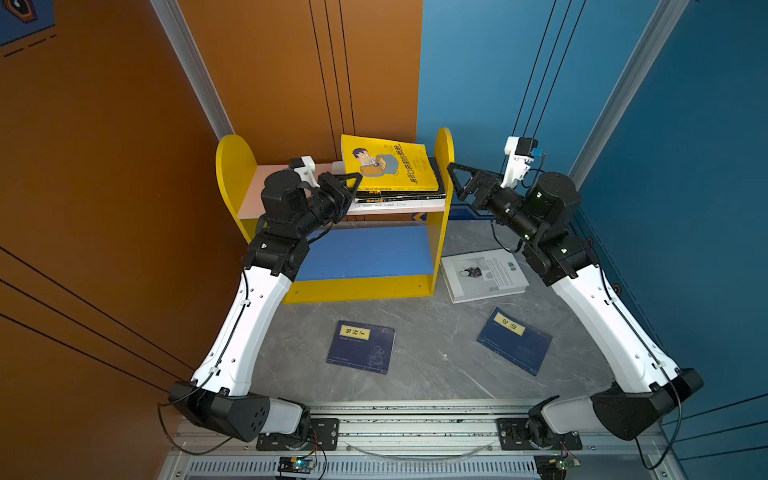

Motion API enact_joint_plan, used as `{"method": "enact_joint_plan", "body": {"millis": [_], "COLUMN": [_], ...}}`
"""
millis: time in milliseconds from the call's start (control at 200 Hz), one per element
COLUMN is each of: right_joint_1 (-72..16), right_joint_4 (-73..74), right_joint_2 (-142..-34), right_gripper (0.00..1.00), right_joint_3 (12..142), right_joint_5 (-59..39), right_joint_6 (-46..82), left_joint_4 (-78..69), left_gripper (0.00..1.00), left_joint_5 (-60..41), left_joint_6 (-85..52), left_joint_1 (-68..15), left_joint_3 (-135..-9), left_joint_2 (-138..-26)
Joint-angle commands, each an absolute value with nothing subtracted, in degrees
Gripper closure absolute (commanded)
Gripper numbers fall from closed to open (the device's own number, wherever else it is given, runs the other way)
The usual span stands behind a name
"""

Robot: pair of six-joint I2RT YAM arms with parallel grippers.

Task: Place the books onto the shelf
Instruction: 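Lower the yellow book onto the black book with both grippers, then push the yellow book flat and square on the stack with both grippers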

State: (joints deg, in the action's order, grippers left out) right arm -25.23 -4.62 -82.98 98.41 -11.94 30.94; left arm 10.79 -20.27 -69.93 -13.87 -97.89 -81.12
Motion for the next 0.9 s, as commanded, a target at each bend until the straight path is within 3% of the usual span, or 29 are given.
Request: {"method": "enact_joint_plan", "body": {"millis": [0, 896], "right_joint_1": [-25.99, -28.29], "right_joint_4": [-6.72, -10.71], "right_joint_2": [-83.37, -89.70], "right_gripper": [0.00, 0.02], "right_joint_3": [101.38, 105.45], "right_joint_5": [-9.24, -6.11], "right_joint_6": [28.65, 29.01], "left_joint_4": [5.67, 9.53], "left_gripper": [1.00, 1.00], "left_joint_5": [-22.63, -27.18], "left_joint_6": [-70.89, -72.07], "left_joint_1": [-13.33, -15.02], "left_joint_3": [-100.98, -103.18], "left_joint_2": [-80.92, -82.44]}}
